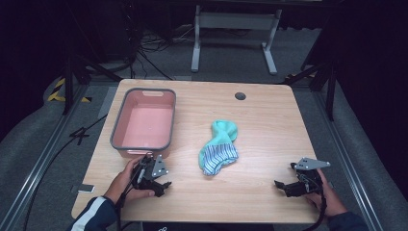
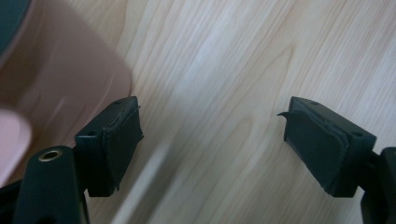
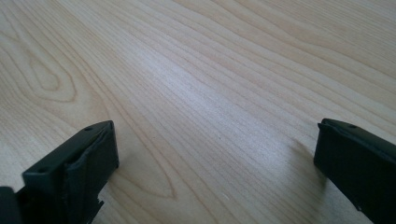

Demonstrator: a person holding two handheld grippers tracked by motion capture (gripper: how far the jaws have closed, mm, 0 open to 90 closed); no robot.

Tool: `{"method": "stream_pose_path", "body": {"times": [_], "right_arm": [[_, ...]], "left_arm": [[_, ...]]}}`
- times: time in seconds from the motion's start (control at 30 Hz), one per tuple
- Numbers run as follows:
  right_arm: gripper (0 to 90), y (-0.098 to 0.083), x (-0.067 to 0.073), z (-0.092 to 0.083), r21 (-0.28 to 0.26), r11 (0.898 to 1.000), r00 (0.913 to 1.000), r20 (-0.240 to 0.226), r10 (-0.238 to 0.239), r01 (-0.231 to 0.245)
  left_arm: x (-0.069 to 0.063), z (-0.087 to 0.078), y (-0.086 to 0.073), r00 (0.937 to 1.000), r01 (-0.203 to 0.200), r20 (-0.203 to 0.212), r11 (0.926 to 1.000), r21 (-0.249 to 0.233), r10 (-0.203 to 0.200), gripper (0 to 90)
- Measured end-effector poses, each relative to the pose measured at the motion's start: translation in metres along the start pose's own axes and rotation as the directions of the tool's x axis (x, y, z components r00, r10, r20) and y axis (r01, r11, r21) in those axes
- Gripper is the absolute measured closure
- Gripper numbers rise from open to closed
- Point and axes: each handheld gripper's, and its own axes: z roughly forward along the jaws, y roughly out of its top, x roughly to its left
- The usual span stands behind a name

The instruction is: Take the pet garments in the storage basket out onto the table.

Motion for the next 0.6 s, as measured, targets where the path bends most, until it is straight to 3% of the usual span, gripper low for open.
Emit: {"method": "stream_pose_path", "body": {"times": [0.23, 0.3, 0.37, 0.4, 0.43, 0.5, 0.6], "right_arm": [[0.2, -0.001, 0.0, -0.001, -0.002, 1.0, 1.0, 0.003, 0.003, -0.003], [0.3, -0.001, 0.0, -0.001, 0.0, 1.0, 1.0, 0.004, 0.005, -0.005], [0.4, -0.002, 0.0, -0.002, 0.0, 1.0, 1.0, 0.006, 0.005, -0.005], [0.4, -0.002, 0.0, -0.002, 0.0, 1.0, 1.0, 0.007, 0.005, -0.005], [0.4, -0.002, 0.0, -0.002, 0.0, 1.0, 1.0, 0.006, 0.005, -0.005], [0.3, -0.002, 0.0, -0.002, 0.0, 1.0, 1.0, 0.006, 0.004, -0.004], [0.4, -0.002, 0.0, -0.002, 0.0, 1.0, 1.0, 0.006, 0.004, -0.004]], "left_arm": [[0.011, -0.007, -0.03, 0.9926, 0.12, 0.025, 0.9912, -0.055, -0.119, 16.2], [0.017, -0.009, -0.04, 0.9849, 0.17, 0.044, 0.9829, -0.07, -0.167, 16.0], [0.022, -0.01, -0.051, 0.9731, 0.222, 0.083, 0.9708, -0.09, -0.215, 15.8], [0.026, -0.009, -0.061, 0.9617, 0.261, 0.121, 0.9563, -0.132, -0.246, 15.8], [0.025, -0.009, -0.065, 0.9612, 0.264, 0.124, 0.952, -0.155, -0.246, 15.2], [0.026, -0.011, -0.069, 0.9634, 0.257, 0.12, 0.9532, -0.159, -0.24, 14.9], [0.026, -0.012, -0.071, 0.9621, 0.26, 0.126, 0.9525, -0.159, -0.242, 15.0]]}}
